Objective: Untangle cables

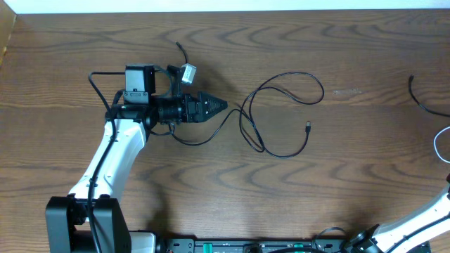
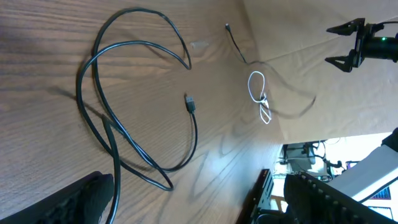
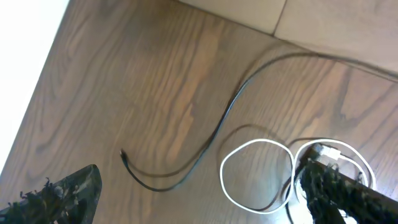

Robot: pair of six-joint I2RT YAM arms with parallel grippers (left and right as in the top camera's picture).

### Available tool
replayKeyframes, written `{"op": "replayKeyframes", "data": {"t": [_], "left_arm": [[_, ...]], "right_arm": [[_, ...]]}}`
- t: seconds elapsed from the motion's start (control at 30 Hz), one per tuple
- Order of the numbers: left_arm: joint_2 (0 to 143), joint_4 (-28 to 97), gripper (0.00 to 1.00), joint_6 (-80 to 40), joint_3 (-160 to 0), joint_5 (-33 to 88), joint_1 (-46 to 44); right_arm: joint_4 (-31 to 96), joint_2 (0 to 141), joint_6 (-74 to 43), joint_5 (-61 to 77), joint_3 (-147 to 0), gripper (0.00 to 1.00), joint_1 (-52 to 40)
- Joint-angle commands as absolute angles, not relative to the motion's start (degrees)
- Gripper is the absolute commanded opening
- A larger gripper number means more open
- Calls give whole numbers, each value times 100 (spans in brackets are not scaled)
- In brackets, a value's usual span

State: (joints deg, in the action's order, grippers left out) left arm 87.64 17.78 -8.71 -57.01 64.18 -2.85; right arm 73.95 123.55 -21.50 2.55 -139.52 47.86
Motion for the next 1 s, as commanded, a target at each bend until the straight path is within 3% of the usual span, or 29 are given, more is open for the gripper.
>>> {"op": "replayKeyframes", "data": {"t": [0.0,0.3,0.47,0.53,0.67,0.73,0.97], "left_arm": [[8711,1776,93,-744,-5721,6519,-298],[8711,1776,93,-727,-5721,6519,-298],[8711,1769,93,-722,-5721,6514,-296],[8711,1750,93,-705,-5721,6512,-292],[8711,1706,93,-685,-5721,6490,-292],[8709,1706,93,-537,-5721,6493,-292],[8493,1715,93,-478,-5721,6342,-19]], "right_arm": [[7456,12387,-2167,12,-14009,99,4757],[7627,12387,-2185,21,-14009,99,4735],[7631,12366,-1896,888,-14011,99,4633],[7599,12315,-1597,1068,-14011,99,4541],[7446,12042,126,2318,-14011,99,4075],[7570,11931,550,2265,-14009,99,3758],[7675,11662,333,1511,-14009,99,2864]]}}
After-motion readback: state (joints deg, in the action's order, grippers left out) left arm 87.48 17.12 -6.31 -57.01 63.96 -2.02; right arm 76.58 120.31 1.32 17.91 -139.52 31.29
